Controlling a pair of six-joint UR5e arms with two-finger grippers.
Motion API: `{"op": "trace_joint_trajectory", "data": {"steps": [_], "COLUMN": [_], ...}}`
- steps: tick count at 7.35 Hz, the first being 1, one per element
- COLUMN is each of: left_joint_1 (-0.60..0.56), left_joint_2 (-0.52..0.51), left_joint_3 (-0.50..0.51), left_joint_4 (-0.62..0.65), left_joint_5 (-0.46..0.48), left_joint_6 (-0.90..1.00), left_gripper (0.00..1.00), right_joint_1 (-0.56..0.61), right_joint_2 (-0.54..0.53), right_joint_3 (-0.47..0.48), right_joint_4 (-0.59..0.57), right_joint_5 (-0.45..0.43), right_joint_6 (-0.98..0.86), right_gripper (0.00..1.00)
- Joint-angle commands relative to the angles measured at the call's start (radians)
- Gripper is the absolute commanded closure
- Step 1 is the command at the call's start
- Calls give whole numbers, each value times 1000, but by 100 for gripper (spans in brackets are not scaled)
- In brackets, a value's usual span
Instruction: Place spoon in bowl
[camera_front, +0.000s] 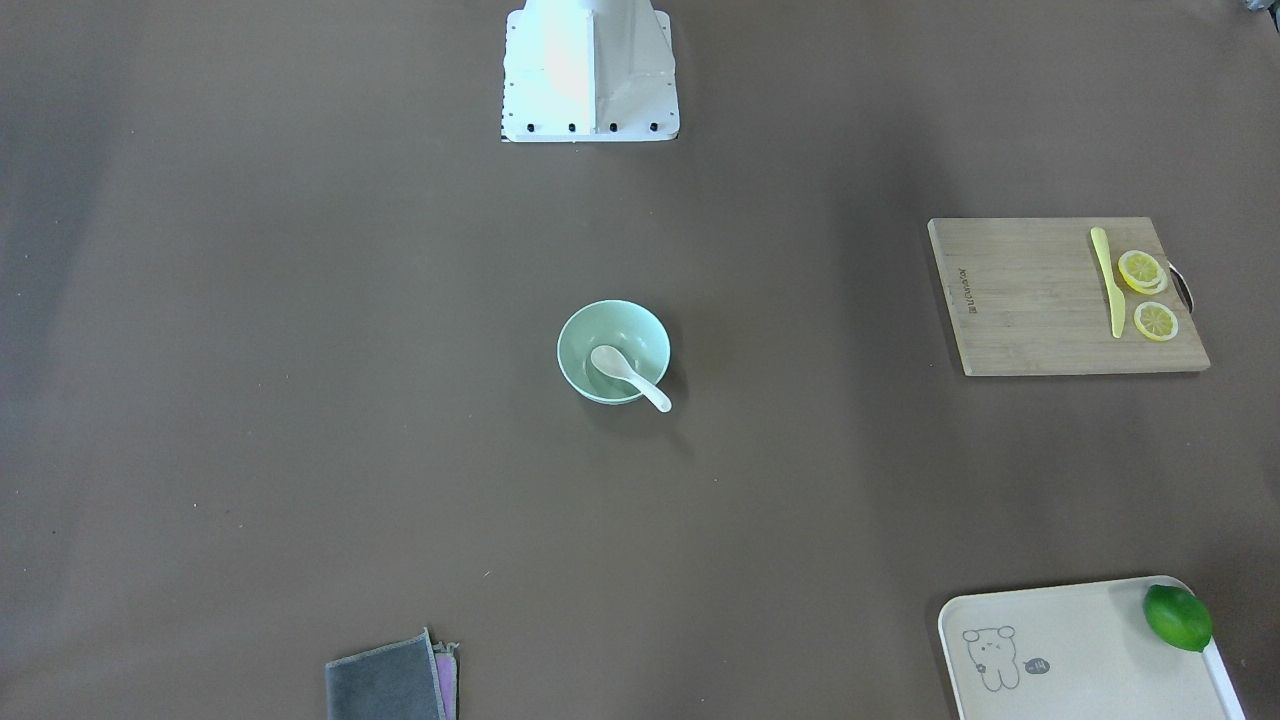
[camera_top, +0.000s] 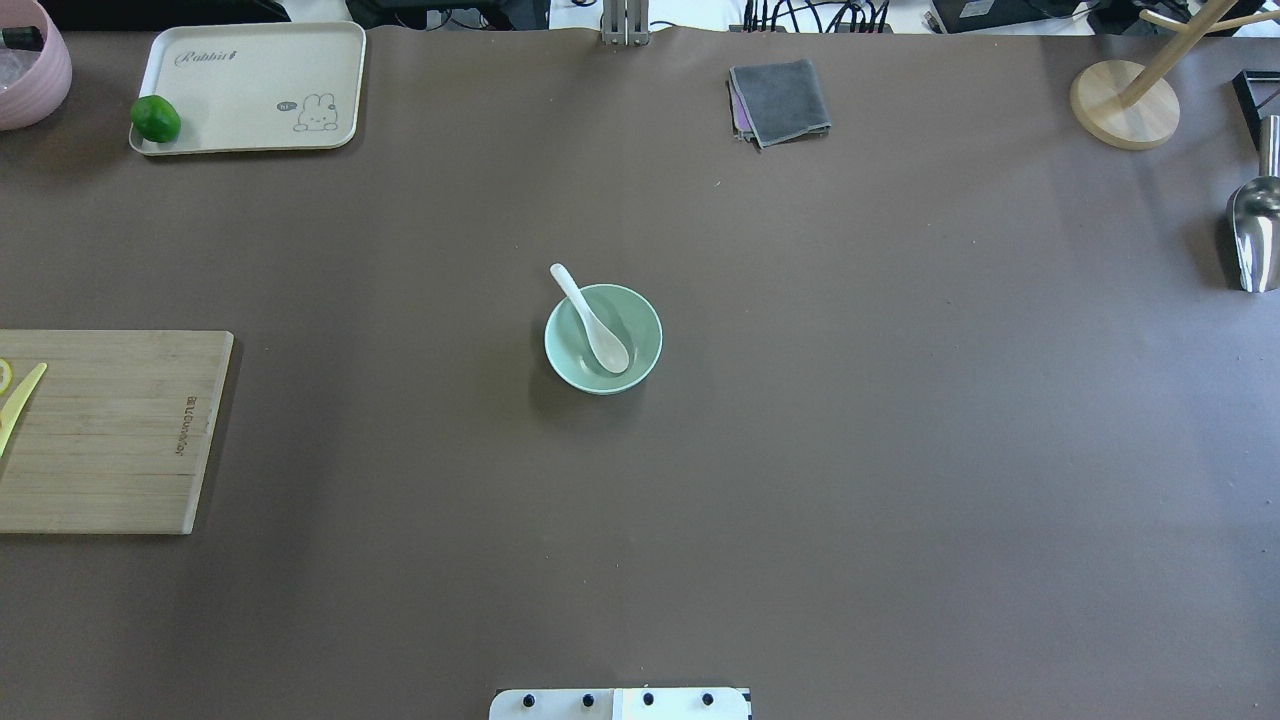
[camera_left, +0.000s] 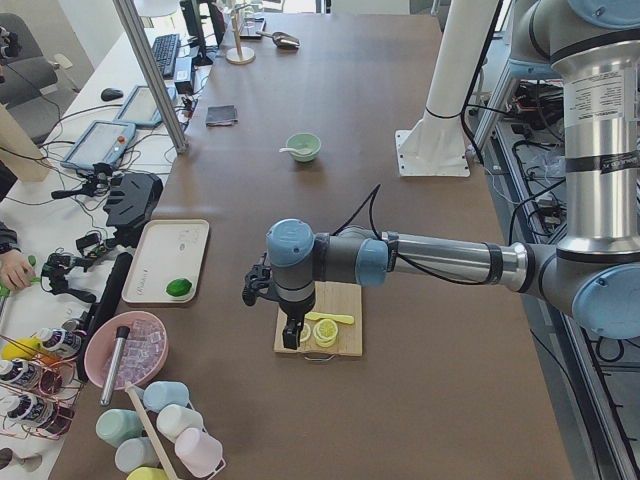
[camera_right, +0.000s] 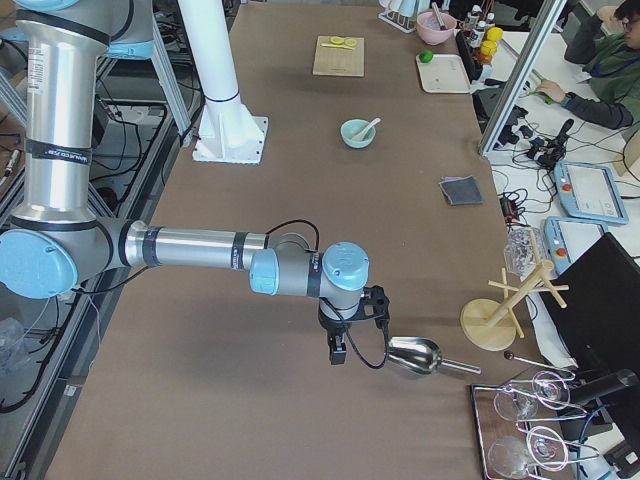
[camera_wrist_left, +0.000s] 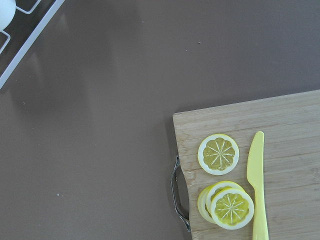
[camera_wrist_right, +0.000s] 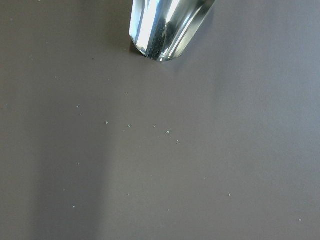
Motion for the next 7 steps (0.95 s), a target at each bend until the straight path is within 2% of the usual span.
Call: {"op": "trace_joint_trajectory", "data": {"steps": [1, 7], "left_joint_1": [-2, -2], "left_joint_2": [1, 3], "left_joint_3": [-1, 1], "left_joint_4": [0, 0], "left_joint_5": [0, 0], "left_joint_6": [0, 0], "left_gripper": [2, 2], "right_joint_1": [0, 0], "right_joint_2": [0, 2], "right_joint_3": [4, 16], "right_joint_4": [0, 2], "right_joint_5": [2, 21], "right_joint_6": [-1, -6], "right_gripper": [0, 0]}}
